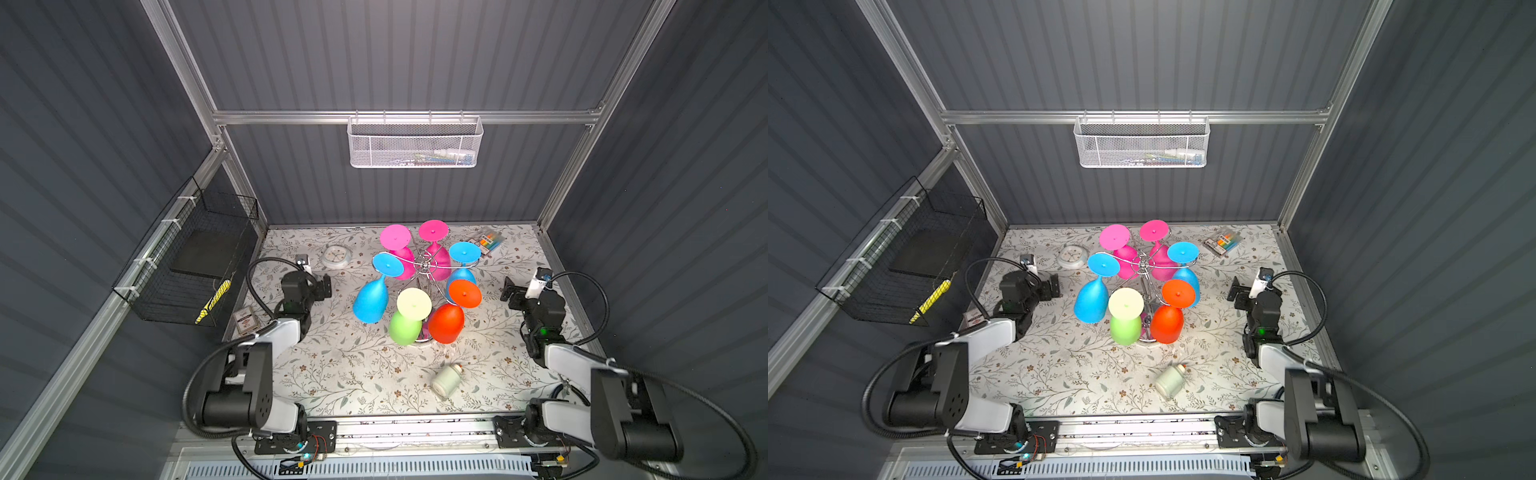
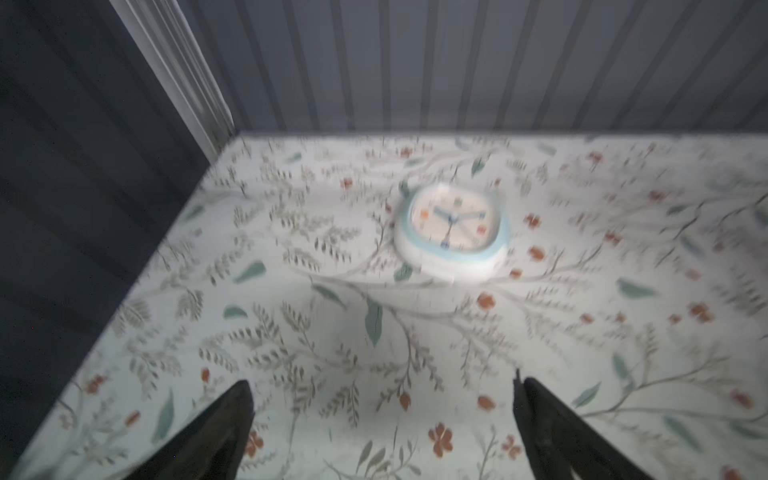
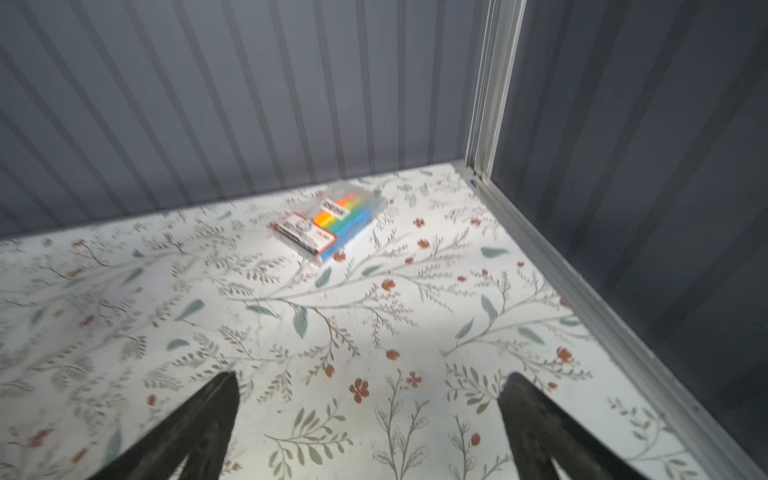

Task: Take the wine glass off the wine glass rack
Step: 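Raise both grippers from rest and swing them toward the glass rack, then move the left gripper to the blue glass's foot while the right waits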

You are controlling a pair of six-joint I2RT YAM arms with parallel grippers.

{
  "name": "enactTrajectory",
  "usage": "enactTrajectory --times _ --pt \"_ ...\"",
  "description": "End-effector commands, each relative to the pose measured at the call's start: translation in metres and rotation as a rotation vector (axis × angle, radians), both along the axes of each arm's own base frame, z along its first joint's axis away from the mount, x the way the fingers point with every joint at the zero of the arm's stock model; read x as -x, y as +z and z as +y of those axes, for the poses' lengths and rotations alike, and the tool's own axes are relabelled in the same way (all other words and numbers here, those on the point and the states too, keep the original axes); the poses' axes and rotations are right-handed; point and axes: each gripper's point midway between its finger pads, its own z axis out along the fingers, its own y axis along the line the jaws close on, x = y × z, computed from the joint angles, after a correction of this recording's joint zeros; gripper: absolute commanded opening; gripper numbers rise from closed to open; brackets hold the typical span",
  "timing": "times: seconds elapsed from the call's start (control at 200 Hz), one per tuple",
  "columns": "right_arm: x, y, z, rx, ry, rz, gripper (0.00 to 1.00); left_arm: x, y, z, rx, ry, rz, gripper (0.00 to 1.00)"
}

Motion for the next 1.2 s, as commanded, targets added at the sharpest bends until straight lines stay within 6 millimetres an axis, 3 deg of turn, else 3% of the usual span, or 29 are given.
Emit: enactTrajectory --times 0.0,0.14,0.25,0.335,0.435,0.63,0.785,0.925,0.935,0.961,1.196 --pt "0.014 0.050 0.015 -0.014 0.083 0.012 0.99 0.018 0.045 -0.006 0.072 -0.022 0.047 1.00" --pt "0.042 0.107 0.025 -0.078 0.121 0.040 0.99 0.029 0.124 -0.027 0.165 -0.132 -0.040 1.00" --pt "0.062 0.138 0.034 -0.161 0.149 0.071 0.99 0.037 0.180 -0.043 0.246 -0.212 -0.096 1.00" --pt "0.070 0.155 0.050 -0.240 0.224 0.101 0.99 0.041 0.209 -0.060 0.331 -0.298 -0.103 1.00" --pt "0.077 0.167 0.076 -0.358 0.354 0.160 0.99 0.050 0.229 -0.092 0.457 -0.472 -0.053 1.00" --pt "0.086 0.194 0.108 -0.527 0.526 0.177 0.99 0.064 0.248 -0.119 0.589 -0.626 -0.004 0.99" --pt "0.098 0.210 0.119 -0.561 0.598 0.167 0.99 0.067 0.240 -0.139 0.677 -0.742 0.093 0.97" --pt "0.102 0.211 0.122 -0.580 0.610 0.197 0.99 0.063 0.226 -0.156 0.718 -0.784 0.168 0.96" --pt "0.103 0.212 0.123 -0.581 0.611 0.198 0.99 0.063 0.236 -0.158 0.712 -0.795 0.146 0.96" --pt "0.104 0.212 0.123 -0.583 0.613 0.200 0.99 0.063 0.238 -0.161 0.710 -0.804 0.145 0.96" --pt "0.107 0.210 0.126 -0.599 0.628 0.212 0.99 0.064 0.221 -0.203 0.720 -0.907 0.264 0.89"
